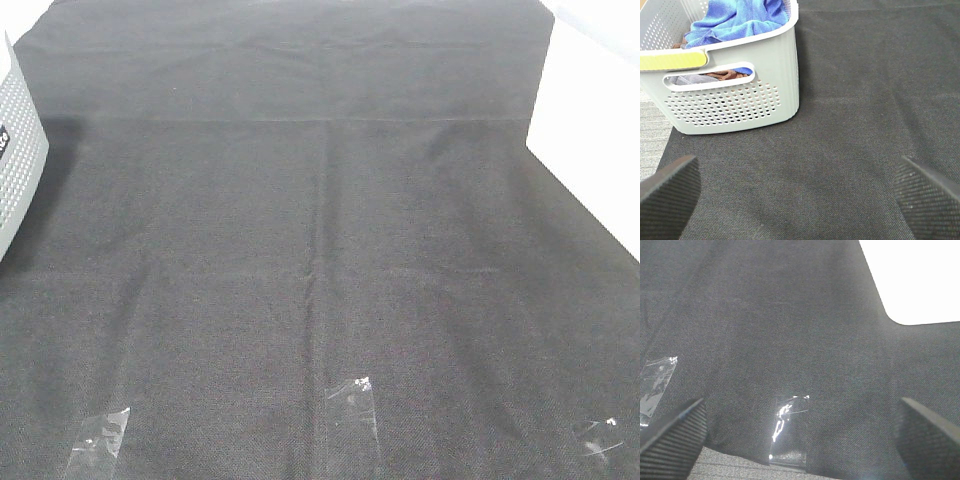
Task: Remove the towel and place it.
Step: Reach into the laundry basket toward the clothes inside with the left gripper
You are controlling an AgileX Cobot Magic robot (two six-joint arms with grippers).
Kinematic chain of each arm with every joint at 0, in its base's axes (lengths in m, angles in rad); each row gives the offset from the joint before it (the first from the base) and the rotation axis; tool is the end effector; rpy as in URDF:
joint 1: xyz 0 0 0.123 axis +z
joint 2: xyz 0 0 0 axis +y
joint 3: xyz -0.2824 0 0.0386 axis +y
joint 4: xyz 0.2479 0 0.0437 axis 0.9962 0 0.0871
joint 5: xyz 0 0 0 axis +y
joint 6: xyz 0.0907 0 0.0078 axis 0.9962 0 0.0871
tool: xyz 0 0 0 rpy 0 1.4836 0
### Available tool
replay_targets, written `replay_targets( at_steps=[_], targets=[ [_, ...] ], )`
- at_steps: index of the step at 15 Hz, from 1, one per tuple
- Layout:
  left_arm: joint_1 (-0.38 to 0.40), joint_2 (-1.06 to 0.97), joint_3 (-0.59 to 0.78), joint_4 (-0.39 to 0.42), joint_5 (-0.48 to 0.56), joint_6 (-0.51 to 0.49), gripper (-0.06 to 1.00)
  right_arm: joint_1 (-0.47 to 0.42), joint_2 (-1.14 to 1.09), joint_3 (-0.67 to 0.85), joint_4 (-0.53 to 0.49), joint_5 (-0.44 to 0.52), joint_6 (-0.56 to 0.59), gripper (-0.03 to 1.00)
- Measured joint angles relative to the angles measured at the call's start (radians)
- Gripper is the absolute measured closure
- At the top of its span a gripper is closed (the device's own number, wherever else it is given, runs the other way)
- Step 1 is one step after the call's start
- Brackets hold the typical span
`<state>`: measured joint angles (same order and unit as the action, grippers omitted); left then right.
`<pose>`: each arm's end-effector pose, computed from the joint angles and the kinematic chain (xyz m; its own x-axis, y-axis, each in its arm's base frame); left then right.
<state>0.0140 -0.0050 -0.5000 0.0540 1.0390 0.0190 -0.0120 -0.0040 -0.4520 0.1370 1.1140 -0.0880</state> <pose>-0.0049 0.0042 0.2790 -0.4336 0.0403 -0.9002 -0.0359 0.9974 0.0619 -0.0030 0.0112 0.2602 -0.5344 -0.0206 -0.8450 -0.1061 0.9934 0.0428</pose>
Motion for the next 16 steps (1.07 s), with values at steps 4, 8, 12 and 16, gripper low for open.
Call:
replay_targets(
  at_steps=[4,8,12,16],
  targets=[
    [0.0,0.0,0.0,0.0,0.0,0.0,-0.05,0.0,0.0,0.0,0.0,0.0,0.0,0.01],
    [0.0,0.0,0.0,0.0,0.0,0.0,-0.05,0.0,0.0,0.0,0.0,0.0,0.0,0.01],
    [0.0,0.0,0.0,0.0,0.0,0.001,-0.05,0.0,0.0,0.0,0.0,0.0,0.0,0.01],
    [0.0,0.006,-0.007,-0.002,0.009,0.008,-0.05,0.0,0.0,0.0,0.0,0.0,0.0,0.01]
  ],
)
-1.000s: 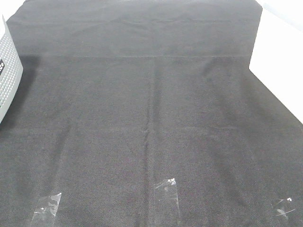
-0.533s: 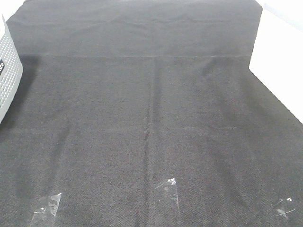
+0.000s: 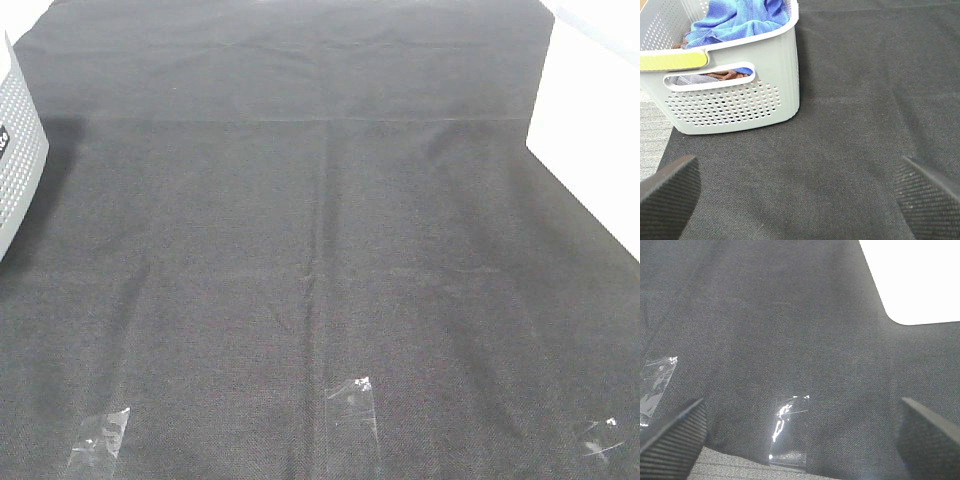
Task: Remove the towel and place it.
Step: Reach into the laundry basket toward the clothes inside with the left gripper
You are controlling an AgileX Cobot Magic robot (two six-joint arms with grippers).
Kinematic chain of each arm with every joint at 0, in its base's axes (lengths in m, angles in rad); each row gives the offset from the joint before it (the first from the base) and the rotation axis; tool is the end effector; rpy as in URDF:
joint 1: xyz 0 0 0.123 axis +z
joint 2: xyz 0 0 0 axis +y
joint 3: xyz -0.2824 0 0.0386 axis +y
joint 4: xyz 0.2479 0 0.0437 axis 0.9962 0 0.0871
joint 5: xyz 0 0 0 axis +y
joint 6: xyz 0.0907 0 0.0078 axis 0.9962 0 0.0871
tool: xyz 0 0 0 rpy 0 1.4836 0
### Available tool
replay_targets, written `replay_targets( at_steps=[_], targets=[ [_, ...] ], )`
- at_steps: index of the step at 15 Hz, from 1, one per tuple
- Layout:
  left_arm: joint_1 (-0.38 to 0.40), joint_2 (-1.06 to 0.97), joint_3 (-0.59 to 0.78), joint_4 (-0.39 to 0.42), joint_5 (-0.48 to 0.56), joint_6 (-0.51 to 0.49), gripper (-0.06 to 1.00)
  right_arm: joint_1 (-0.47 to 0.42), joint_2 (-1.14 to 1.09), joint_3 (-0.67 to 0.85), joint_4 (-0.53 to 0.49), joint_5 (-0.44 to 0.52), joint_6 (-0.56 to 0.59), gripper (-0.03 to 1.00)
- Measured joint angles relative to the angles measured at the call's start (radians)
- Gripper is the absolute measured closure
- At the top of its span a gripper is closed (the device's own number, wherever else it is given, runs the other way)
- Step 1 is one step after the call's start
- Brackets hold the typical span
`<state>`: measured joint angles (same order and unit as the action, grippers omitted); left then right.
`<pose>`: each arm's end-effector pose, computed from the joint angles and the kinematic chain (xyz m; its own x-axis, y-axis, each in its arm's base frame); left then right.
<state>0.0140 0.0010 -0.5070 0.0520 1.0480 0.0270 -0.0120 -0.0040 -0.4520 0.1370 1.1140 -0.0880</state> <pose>-0.0051 0.0040 0.2802 -0.4410 0.0467 -0.8963 -0.0311 0.9972 0.0673 -0.0030 0.0112 0.2602 -0.5344 -0.0206 -0.8450 -0.1061 0.9934 0.0428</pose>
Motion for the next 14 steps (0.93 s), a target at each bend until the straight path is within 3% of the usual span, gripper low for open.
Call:
replay_targets(
  at_steps=[3,6,9,12,14],
  targets=[
    [0.0,0.138,-0.131,-0.021,0.036,0.198,-0.05,0.0,0.0,0.0,0.0,0.0,0.0,0.01],
    [0.0,0.397,-0.279,0.013,0.155,0.394,-0.05,0.0,0.0,0.0,0.0,0.0,0.0,0.01],
    [0.0,0.617,-0.408,0.057,0.166,0.582,-0.05,0.0,0.0,0.0,0.0,0.0,0.0,0.01],
    [0.0,0.808,-0.55,0.106,0.171,0.732,-0.05,0.0,0.0,0.0,0.0,0.0,0.0,0.01],
    [0.0,0.924,-0.675,0.179,0.172,0.771,-0.05,0.0,0.0,0.0,0.0,0.0,0.0,0.01]
  ],
)
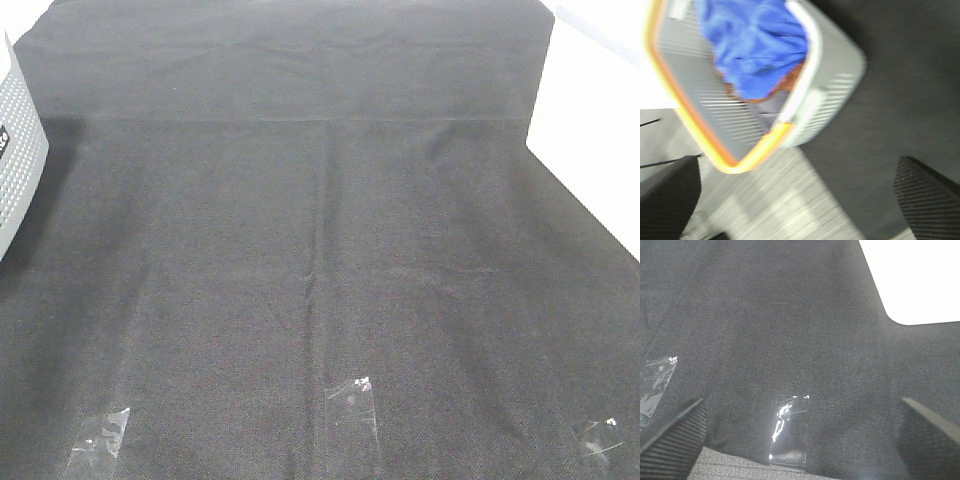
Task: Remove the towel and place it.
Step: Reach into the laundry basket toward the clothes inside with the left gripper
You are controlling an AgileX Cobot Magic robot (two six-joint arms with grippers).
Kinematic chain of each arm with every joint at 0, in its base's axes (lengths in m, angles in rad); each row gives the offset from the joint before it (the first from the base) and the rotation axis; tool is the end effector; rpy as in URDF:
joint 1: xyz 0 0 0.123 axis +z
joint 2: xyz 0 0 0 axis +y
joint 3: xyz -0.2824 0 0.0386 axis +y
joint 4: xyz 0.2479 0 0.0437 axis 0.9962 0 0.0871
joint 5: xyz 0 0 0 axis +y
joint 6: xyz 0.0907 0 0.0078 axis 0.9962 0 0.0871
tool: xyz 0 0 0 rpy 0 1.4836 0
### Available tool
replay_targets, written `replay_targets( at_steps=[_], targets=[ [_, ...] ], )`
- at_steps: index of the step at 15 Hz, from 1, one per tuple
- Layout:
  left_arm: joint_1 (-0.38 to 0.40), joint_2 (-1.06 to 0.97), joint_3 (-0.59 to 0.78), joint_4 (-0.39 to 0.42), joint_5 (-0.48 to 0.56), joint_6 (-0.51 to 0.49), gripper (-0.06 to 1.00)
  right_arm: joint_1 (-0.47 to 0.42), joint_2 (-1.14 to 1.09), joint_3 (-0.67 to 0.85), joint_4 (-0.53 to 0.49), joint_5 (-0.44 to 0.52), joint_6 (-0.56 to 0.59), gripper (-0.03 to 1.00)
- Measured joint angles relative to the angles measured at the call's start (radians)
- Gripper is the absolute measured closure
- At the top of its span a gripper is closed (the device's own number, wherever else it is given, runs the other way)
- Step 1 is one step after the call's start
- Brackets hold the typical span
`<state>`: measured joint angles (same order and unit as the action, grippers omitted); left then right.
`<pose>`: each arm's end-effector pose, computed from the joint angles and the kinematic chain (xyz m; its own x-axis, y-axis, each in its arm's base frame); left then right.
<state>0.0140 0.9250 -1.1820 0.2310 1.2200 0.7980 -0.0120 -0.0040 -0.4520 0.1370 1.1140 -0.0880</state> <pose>0.1467 0.0216 0.4092 -0.6041 0.7435 -0.2868 0.4894 0.6302 0.6028 -0.0030 0.0112 0.2602 -0.5344 -0.0206 -0.8450 -0.1061 0.9934 0.0428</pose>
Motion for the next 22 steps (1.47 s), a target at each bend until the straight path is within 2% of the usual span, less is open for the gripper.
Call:
replay_targets(
  at_steps=[4,6,8,10,11,14,19,22],
  targets=[
    [0.0,0.245,-0.26,0.156,0.0,0.094,-0.05,0.0,0.0,0.0,0.0,0.0,0.0,0.01],
    [0.011,0.358,-0.318,0.218,-0.025,0.115,-0.05,0.0,0.0,0.0,0.0,0.0,0.0,0.01],
    [0.075,0.462,-0.33,0.247,-0.097,0.162,-0.05,0.0,0.0,0.0,0.0,0.0,0.0,0.01],
    [0.129,0.509,-0.33,0.251,-0.144,0.202,-0.05,0.0,0.0,0.0,0.0,0.0,0.0,0.01],
    [0.174,0.547,-0.331,0.256,-0.21,0.244,-0.05,0.0,0.0,0.0,0.0,0.0,0.0,0.01],
    [0.229,0.647,-0.333,0.258,-0.308,0.349,-0.05,0.0,0.0,0.0,0.0,0.0,0.0,0.01],
    [0.239,0.87,-0.333,0.273,-0.42,0.407,-0.05,0.0,0.0,0.0,0.0,0.0,0.0,0.01],
    [0.239,0.964,-0.333,0.273,-0.42,0.423,-0.04,0.0,0.0,0.0,0.0,0.0,0.0,0.01]
  ],
)
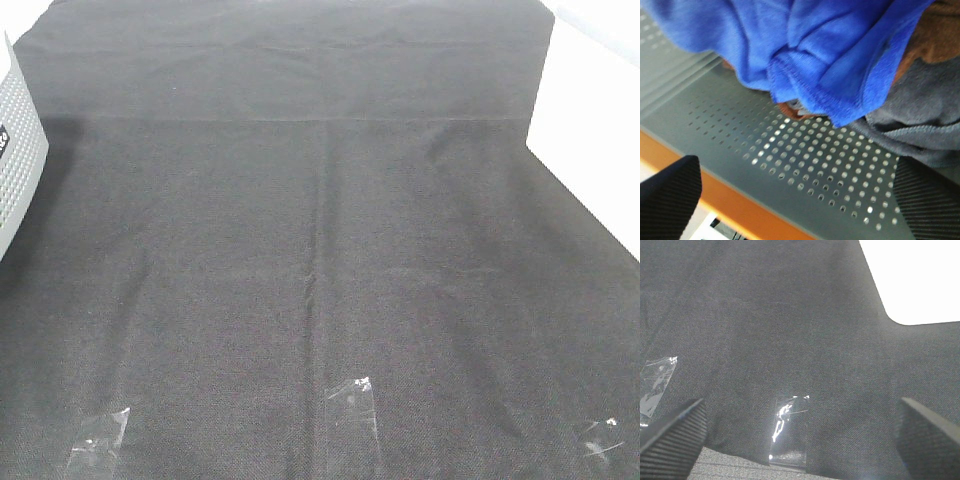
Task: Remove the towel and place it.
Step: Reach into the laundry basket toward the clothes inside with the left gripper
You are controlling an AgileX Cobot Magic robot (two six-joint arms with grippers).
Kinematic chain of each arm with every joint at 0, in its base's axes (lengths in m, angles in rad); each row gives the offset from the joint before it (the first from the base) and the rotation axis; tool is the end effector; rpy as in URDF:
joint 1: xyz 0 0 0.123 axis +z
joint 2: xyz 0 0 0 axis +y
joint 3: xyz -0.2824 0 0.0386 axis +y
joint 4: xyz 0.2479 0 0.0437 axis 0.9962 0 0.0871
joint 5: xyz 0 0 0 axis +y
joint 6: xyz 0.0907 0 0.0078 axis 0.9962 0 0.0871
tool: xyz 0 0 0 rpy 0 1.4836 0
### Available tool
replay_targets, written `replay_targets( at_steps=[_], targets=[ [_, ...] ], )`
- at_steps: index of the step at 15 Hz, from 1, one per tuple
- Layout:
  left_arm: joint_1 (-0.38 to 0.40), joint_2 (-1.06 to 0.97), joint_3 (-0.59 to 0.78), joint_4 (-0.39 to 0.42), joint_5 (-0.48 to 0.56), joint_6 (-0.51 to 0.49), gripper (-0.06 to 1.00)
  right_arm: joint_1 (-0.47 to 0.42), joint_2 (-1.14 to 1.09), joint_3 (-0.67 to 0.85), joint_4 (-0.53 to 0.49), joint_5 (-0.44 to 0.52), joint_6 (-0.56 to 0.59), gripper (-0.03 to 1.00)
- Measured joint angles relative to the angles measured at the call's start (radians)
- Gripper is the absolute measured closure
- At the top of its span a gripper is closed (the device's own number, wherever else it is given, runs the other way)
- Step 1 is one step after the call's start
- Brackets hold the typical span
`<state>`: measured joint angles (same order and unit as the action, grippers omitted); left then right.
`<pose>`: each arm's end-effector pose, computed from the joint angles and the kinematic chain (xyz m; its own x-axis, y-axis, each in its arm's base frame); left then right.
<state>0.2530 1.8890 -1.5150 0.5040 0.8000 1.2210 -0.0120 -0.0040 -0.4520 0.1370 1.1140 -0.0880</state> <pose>0.3951 0.1348 0.2564 -0.3961 0.8664 0.3042 0.8321 0.1986 0.5178 -0.0030 0.0112 0.2602 -0.5344 -0.0206 -0.8450 -0.1061 0.9934 0.0428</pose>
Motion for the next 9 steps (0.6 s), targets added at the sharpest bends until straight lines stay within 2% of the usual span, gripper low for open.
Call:
replay_targets(
  at_steps=[4,6,9],
  targets=[
    [0.0,0.067,0.0,0.001,-0.023,0.051,-0.04,0.0,0.0,0.0,0.0,0.0,0.0,0.01],
    [0.0,0.113,0.0,0.043,-0.078,0.051,-0.03,0.0,0.0,0.0,0.0,0.0,0.0,0.01],
    [0.0,0.149,0.0,0.051,-0.1,0.051,0.0,0.0,0.0,0.0,0.0,0.0,0.0,0.01]
  ],
)
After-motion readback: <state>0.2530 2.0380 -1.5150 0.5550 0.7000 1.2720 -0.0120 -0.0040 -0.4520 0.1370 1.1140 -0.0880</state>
